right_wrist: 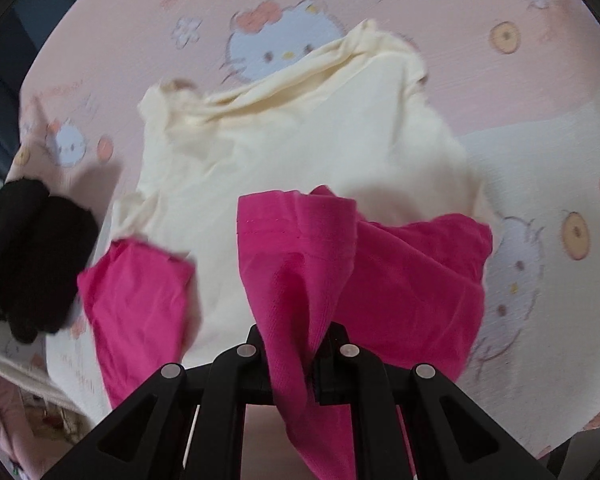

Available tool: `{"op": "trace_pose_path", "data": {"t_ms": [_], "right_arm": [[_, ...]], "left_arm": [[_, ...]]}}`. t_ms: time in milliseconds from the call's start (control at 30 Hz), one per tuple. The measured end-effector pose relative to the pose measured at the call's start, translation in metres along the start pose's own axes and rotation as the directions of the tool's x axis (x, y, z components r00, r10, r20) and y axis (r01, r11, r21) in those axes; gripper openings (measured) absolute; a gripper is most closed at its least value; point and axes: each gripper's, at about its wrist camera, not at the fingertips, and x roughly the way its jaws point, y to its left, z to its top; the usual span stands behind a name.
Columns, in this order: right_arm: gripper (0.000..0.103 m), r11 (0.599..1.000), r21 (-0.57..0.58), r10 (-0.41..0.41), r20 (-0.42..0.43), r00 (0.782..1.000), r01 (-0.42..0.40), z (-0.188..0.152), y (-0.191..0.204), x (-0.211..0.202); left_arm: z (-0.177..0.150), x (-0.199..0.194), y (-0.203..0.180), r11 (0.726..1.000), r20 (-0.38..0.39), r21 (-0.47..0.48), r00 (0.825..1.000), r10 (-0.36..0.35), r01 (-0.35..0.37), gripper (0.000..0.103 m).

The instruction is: Fold clothes

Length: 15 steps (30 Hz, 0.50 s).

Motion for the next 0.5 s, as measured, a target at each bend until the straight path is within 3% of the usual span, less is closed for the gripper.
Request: {"op": "trace_pose_path", "data": {"t_ms": [67, 133, 200, 267, 300, 500], "right_arm": [[0.017, 0.999, -0.041, 0.000, -0.028, 1.000, -0.001, -0.002, 0.009, 0.001], [0.059, 0.999, -0.050, 0.013, -0.024, 1.000, -0.014, -0.005, 0.012, -0.005], [0.064, 0.998, -0.021, 0.059, 0.014, 0.998, -0.059, -0.006, 0.010, -0.017], [0.065, 0.992, 0.036, 0.120, 0.040, 0.992, -0.122, -0.008, 0.003, -0.029], [0.065, 0.988, 0.061, 0.140, 0.050, 0.989, -0.142, -0.009, -0.002, -0.035], [0.072, 0.979, 0.139, 0.127, 0.147, 0.981, -0.147, -0.026, -0.032, -0.074]], "left_arm": [[0.002, -0.004, 0.003, 0.999, 0.014, -0.029, 1.000, 0.026, -0.026, 0.014], [0.005, -0.005, 0.005, 0.998, -0.003, -0.054, 1.000, 0.022, -0.022, 0.015], [0.007, -0.007, 0.006, 0.998, -0.016, -0.063, 1.000, 0.026, -0.027, 0.023], [0.016, -0.018, 0.014, 0.997, -0.025, -0.078, 1.000, 0.003, -0.005, 0.063], [0.015, -0.019, 0.014, 0.996, -0.015, -0.091, 1.000, -0.011, 0.009, 0.069], [0.014, -0.031, 0.014, 0.981, 0.042, -0.164, 0.994, -0.097, 0.103, 0.071]]}}
